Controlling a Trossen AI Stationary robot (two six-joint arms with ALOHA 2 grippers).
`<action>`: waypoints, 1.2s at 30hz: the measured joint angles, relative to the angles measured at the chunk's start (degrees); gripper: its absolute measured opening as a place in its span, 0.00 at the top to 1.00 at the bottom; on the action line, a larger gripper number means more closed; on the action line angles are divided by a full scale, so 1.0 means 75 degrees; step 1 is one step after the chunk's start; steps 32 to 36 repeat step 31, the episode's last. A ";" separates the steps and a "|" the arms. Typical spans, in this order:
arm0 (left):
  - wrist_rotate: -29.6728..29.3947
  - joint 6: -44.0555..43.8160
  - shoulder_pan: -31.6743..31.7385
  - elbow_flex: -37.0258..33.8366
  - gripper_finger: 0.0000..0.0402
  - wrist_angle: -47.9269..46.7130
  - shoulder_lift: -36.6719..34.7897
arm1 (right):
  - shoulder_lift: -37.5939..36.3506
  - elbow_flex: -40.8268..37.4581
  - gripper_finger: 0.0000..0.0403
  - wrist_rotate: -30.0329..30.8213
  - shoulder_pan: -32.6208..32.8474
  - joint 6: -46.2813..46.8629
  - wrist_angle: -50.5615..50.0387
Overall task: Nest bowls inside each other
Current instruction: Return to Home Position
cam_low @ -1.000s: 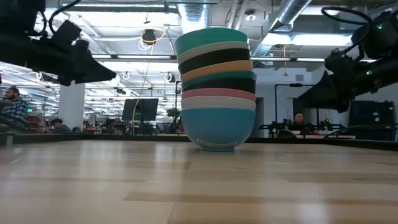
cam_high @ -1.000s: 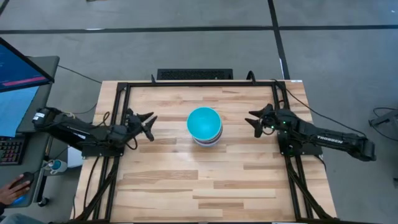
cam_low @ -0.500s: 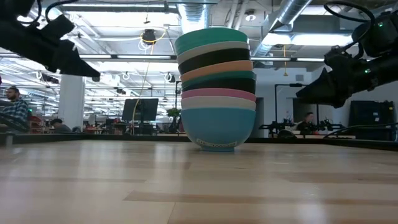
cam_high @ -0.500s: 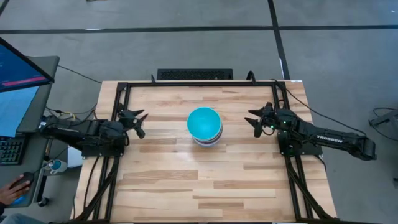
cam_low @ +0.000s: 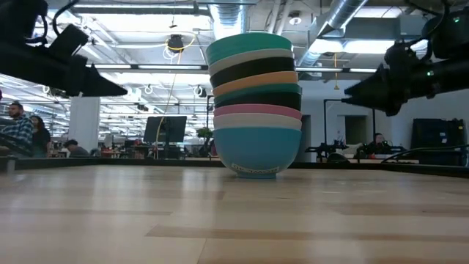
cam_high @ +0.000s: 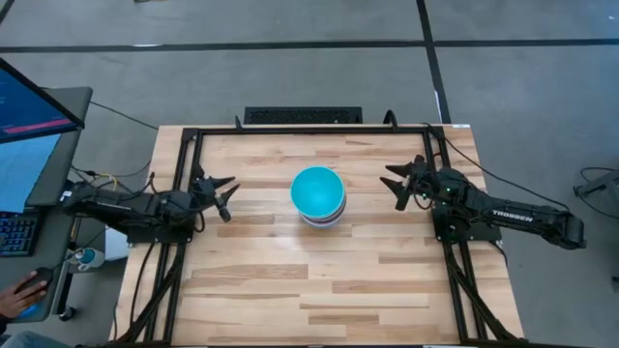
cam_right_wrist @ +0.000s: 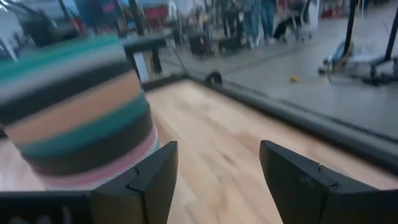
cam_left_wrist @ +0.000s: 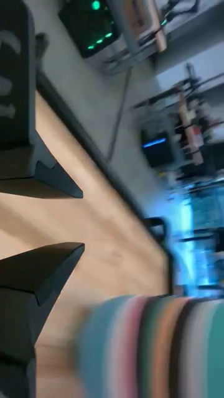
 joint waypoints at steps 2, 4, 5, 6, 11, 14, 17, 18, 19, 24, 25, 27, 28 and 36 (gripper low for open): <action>-0.0057 0.0195 0.0046 -0.0258 0.71 0.0786 -0.0007 | 0.0000 0.0000 0.38 0.0000 -0.0001 -0.0009 0.0343; -0.0132 0.0273 0.0134 -0.0258 0.71 0.0778 0.0051 | -0.0003 0.0000 0.38 0.0000 -0.0001 -0.0029 0.0459; -0.0332 0.0278 0.0207 -0.0258 0.71 0.0778 0.0107 | -0.0003 0.0000 0.38 0.0000 -0.0001 -0.0028 0.0410; -0.0558 0.0268 0.0266 -0.0258 0.71 0.0761 0.0134 | 0.0000 0.0000 0.38 0.0000 -0.0001 -0.0028 0.0339; -0.1928 -0.0557 0.0425 -0.0218 0.71 0.0460 0.0130 | 0.0000 0.0000 0.38 -0.0002 -0.0001 -0.0028 0.0104; -0.2255 -0.1301 0.0425 -0.0215 0.71 0.0431 0.0130 | 0.0000 0.0000 0.38 0.0000 -0.0001 -0.0028 -0.0034; -0.2203 -0.1552 0.0425 -0.0215 0.71 0.0432 0.0130 | 0.0000 0.0000 0.38 -0.0003 -0.0001 -0.0028 -0.0015; -0.2152 -0.1555 0.0423 -0.0215 0.71 0.0434 0.0130 | 0.0000 0.0000 0.38 -0.0002 -0.0001 -0.0028 -0.0015; -0.2093 -0.1552 0.0422 -0.0215 0.71 0.0438 0.0130 | 0.0000 0.0000 0.38 -0.0003 -0.0001 -0.0028 -0.0012; -0.1945 -0.1519 0.0422 -0.0209 0.71 0.0437 0.0130 | 0.0000 0.0000 0.38 -0.0003 -0.0001 -0.0028 -0.0012; -0.1904 -0.1527 0.0422 -0.0209 0.71 0.0438 0.0130 | 0.0000 0.0000 0.38 -0.0003 -0.0001 -0.0028 -0.0012; -0.1842 -0.1556 0.0422 -0.0206 0.71 0.0439 0.0130 | 0.0000 0.0000 0.38 -0.0003 -0.0001 -0.0028 -0.0013; -0.1840 -0.1556 0.0422 -0.0206 0.71 0.0437 0.0130 | 0.0000 0.0000 0.38 -0.0003 -0.0001 -0.0028 -0.0012; -0.1834 -0.1560 0.0422 -0.0206 0.71 0.0435 0.0130 | 0.0000 -0.0003 0.38 -0.0003 -0.0001 -0.0028 -0.0012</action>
